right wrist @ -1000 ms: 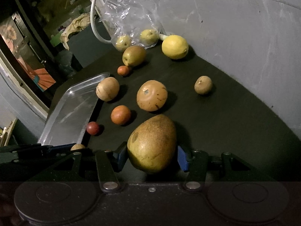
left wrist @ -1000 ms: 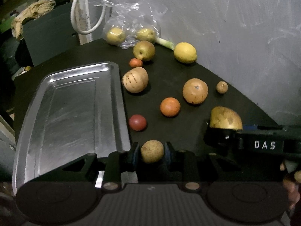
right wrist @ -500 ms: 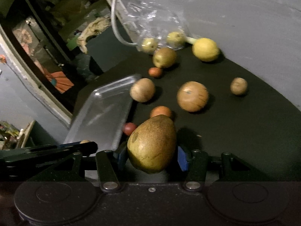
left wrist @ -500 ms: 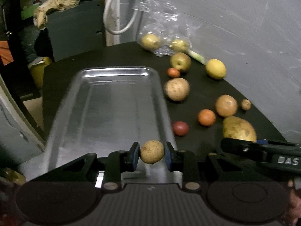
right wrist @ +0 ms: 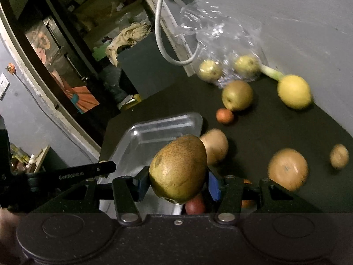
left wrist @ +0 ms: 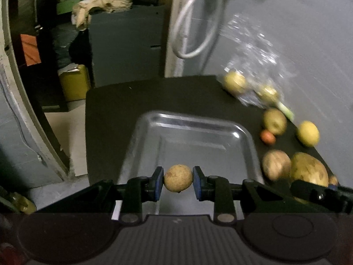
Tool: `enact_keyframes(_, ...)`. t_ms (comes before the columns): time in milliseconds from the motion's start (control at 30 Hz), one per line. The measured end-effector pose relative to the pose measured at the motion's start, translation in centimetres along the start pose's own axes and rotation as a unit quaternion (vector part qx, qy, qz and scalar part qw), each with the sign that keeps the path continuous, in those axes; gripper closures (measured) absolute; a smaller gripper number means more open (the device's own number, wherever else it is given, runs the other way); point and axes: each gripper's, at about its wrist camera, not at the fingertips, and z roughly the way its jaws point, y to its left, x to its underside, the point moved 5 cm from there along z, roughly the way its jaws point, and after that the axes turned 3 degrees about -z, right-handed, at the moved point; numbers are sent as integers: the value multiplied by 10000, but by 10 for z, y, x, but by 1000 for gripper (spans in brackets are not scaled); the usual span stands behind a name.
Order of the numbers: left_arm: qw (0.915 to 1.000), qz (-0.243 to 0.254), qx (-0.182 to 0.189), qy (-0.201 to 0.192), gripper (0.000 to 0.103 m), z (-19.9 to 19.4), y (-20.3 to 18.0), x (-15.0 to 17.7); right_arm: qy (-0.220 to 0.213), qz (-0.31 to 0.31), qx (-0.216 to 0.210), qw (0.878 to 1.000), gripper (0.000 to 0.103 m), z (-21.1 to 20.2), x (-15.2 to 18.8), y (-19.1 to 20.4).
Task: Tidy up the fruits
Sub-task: 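Carry both fruits over the metal tray and open both tools to drop them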
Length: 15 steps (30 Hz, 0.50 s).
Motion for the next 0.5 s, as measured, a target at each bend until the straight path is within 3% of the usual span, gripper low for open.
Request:
enact_keyframes(200, 9999, -128, -59, -15, 72, 35, 16, -29, 19, -311, 29, 9995, 48, 44, -28, 13)
enact_keyframes(500, 9993, -303, -46, 196, 72, 70, 23, -37, 134, -1056, 195, 9941, 48, 98, -51, 32)
